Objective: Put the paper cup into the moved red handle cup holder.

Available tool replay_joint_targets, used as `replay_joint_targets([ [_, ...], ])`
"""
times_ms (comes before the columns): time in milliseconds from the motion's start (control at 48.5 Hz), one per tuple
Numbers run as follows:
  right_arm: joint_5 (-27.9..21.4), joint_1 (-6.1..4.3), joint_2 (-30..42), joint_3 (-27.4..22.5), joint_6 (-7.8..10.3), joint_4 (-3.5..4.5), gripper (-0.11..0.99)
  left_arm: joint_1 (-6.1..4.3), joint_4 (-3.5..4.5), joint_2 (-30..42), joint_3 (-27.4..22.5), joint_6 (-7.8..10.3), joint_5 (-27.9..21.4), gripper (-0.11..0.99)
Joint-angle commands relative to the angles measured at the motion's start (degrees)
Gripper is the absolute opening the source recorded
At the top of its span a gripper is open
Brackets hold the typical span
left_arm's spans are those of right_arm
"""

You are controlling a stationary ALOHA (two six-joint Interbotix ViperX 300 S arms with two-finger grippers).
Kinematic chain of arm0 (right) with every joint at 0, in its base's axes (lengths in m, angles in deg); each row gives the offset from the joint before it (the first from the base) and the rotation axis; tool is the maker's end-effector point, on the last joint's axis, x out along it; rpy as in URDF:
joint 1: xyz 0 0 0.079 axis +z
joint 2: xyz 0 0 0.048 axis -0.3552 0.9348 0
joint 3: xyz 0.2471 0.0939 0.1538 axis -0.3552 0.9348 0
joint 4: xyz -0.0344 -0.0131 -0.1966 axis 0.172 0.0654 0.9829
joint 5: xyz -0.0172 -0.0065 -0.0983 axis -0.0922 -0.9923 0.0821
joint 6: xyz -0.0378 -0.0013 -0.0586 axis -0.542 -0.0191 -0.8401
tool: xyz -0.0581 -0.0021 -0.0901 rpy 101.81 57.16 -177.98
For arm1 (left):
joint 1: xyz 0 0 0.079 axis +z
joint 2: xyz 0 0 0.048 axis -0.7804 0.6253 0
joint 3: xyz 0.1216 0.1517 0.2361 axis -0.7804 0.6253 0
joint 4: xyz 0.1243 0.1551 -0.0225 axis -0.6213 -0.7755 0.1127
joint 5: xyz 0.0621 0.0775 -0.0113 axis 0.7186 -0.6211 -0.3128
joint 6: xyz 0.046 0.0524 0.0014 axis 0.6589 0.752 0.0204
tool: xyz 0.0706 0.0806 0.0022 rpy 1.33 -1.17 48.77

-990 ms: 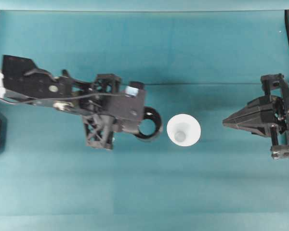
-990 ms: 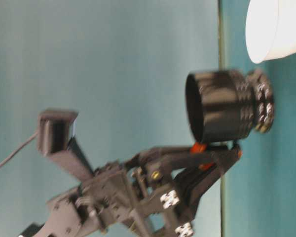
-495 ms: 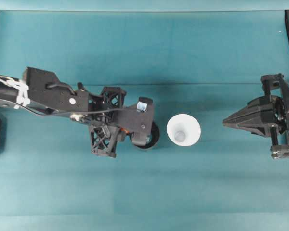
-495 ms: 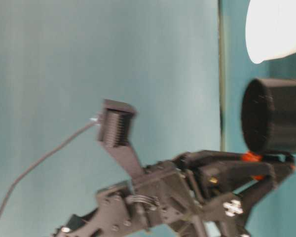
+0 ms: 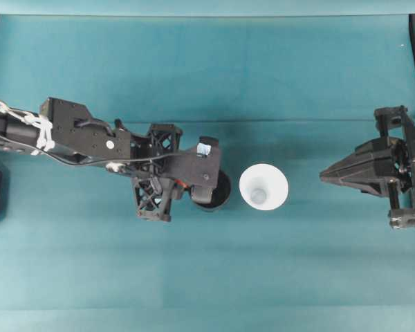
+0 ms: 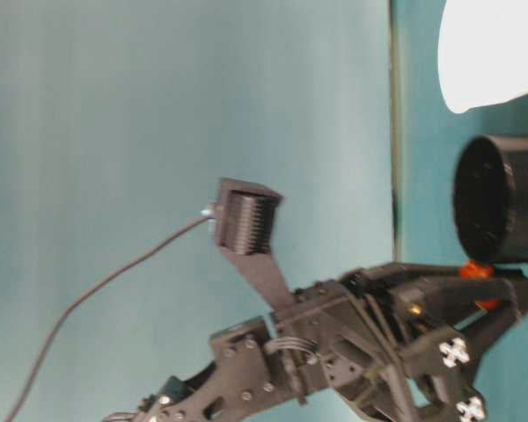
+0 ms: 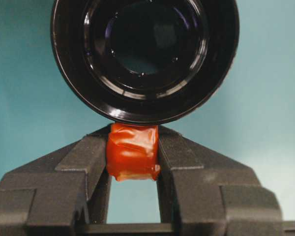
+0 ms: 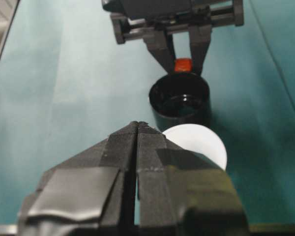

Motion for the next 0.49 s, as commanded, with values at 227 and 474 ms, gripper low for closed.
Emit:
replay_joint_targets([
  [227, 0.3, -0.18, 0.3, -0.3, 0.53, -0.09, -0.11, -0.09, -0.18, -0.2, -0.1, -0.09, 0.2, 0.27],
  [474, 0.3, -0.09, 0.3, -0.1, 0.53, -0.18, -0.11, -0.09, -0.18, -0.2, -0.3, -0.09, 0.3, 0.28],
])
